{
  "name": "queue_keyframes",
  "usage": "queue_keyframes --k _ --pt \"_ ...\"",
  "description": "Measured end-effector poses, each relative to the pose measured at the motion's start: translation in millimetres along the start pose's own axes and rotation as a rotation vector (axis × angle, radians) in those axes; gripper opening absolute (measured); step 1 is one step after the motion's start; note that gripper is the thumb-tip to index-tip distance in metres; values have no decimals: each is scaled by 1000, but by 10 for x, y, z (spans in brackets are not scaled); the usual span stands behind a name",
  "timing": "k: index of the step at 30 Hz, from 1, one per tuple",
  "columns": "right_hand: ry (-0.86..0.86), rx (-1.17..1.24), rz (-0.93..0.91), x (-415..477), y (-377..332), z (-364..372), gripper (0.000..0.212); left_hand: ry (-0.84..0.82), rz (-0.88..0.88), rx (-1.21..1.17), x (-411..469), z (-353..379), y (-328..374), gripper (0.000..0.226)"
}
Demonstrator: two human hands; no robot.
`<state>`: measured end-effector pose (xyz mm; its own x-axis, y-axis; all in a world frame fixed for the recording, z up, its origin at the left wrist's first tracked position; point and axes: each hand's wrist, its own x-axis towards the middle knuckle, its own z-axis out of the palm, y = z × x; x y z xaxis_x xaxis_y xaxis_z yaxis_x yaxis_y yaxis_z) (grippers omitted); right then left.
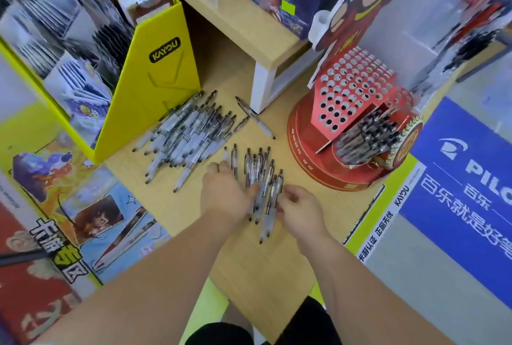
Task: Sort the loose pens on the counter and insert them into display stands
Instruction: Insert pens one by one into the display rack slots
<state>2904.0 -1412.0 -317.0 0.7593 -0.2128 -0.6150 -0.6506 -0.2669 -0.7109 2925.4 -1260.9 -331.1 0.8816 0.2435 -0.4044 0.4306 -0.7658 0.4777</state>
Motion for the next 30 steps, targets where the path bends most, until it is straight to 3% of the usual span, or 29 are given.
queue_keyframes --k 9,15,19,27,30 --pt "-39 72 -46 137 24 -4 38 -22 17 -82 94 79 135 101" --pt "-56 49 -69 191 55 6 41 -137 10 -108 62 68 125 59" --pt "-76 62 -89 215 79 57 55 -201 -1 -98 12 84 125 35" --pt "-110 92 -68 247 194 166 22 -264 -89 -197 -58 59 150 22" --pt "-140 87 -56 253 221 181 25 -316 -116 -272 -89 7 171 20"
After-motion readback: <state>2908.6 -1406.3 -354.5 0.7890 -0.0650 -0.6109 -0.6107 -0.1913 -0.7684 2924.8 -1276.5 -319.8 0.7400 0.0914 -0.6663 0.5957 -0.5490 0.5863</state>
